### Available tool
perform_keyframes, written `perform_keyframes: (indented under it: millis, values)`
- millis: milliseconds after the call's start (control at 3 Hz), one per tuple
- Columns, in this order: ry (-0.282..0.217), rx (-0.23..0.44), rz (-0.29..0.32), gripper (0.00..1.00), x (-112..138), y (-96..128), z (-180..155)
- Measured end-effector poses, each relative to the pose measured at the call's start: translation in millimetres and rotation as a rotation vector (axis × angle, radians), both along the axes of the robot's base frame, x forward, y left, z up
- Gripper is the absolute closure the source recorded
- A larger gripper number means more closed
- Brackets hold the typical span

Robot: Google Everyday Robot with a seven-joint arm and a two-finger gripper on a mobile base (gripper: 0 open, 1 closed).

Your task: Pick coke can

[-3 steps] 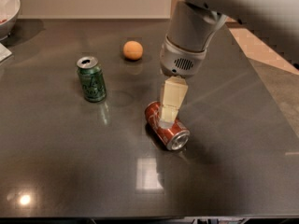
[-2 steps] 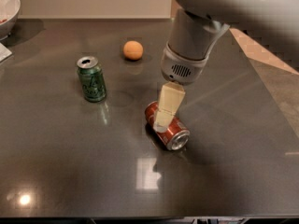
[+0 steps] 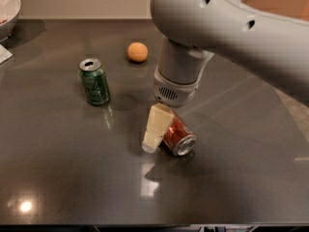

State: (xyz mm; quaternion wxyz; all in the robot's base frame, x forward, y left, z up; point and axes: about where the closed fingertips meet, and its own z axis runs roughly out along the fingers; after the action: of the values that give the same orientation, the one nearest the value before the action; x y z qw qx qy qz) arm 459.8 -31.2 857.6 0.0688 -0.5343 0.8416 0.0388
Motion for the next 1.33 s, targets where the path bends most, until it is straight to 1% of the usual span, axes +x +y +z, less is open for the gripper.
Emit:
perform_keyframes:
  millis: [333, 667, 1000, 1333]
  values:
    - [0.036, -0.011, -0.035, 0.0, -7, 9, -15]
    - [0.049, -0.016, -0.059, 0.16, -9, 12, -23]
    - [0.052, -0.017, -0.075, 0.4, -6, 9, -25]
    - [0.048, -0.001, -0.074, 0.63, -2, 6, -21]
